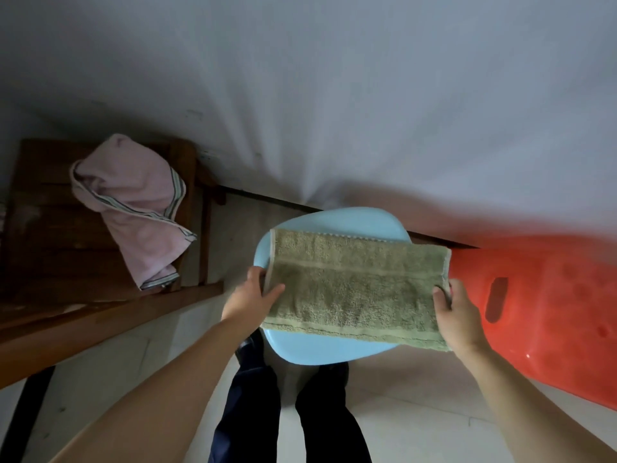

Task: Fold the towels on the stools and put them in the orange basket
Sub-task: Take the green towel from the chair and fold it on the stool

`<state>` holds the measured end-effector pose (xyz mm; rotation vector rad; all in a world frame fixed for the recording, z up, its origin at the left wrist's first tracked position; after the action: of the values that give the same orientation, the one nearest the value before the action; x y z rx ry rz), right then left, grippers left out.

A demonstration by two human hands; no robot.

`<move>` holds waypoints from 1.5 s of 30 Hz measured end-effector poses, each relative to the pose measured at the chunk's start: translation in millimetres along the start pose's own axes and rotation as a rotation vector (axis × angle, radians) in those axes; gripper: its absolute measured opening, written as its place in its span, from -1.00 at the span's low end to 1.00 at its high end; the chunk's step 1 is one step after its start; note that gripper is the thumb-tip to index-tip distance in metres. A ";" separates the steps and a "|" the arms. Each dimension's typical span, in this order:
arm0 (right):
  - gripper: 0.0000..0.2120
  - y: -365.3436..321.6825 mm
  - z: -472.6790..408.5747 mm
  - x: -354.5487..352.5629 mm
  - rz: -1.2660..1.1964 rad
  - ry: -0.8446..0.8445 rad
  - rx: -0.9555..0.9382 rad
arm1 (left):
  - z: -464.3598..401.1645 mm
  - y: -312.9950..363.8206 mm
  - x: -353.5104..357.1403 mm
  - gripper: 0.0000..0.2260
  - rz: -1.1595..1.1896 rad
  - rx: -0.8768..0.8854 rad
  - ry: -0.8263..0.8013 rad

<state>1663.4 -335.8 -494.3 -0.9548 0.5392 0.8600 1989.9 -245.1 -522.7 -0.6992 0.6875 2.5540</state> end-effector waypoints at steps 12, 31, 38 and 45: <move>-0.79 -162.2 48.9 107.5 -0.075 -0.112 -0.350 | -18.4 5.3 -18.2 -0.76 0.249 -0.048 -0.135; -0.61 -105.0 14.0 89.8 -0.356 0.004 0.137 | -10.0 25.8 -6.1 -0.46 0.085 -0.087 -0.046; -0.77 -92.4 17.3 108.3 -0.760 -0.313 0.311 | -7.7 28.7 5.9 -0.59 0.362 -0.100 -0.035; -0.77 -103.8 32.7 63.5 -1.018 -0.390 0.414 | 28.4 45.5 -17.9 -0.68 0.848 -0.132 -0.225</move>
<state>1786.0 -313.8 -475.0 -0.5338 -0.1370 -0.0112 1971.5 -270.1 -475.5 -0.1365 0.8722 3.3957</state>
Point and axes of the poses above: each hand's wrist, its own z-axis away from the middle knuckle, its own x-axis out of the palm, y = z × x, the point moved 1 cm from there along -z, towards the middle knuckle, and after that the axes turned 3 degrees about -x, right-handed, at the moved point
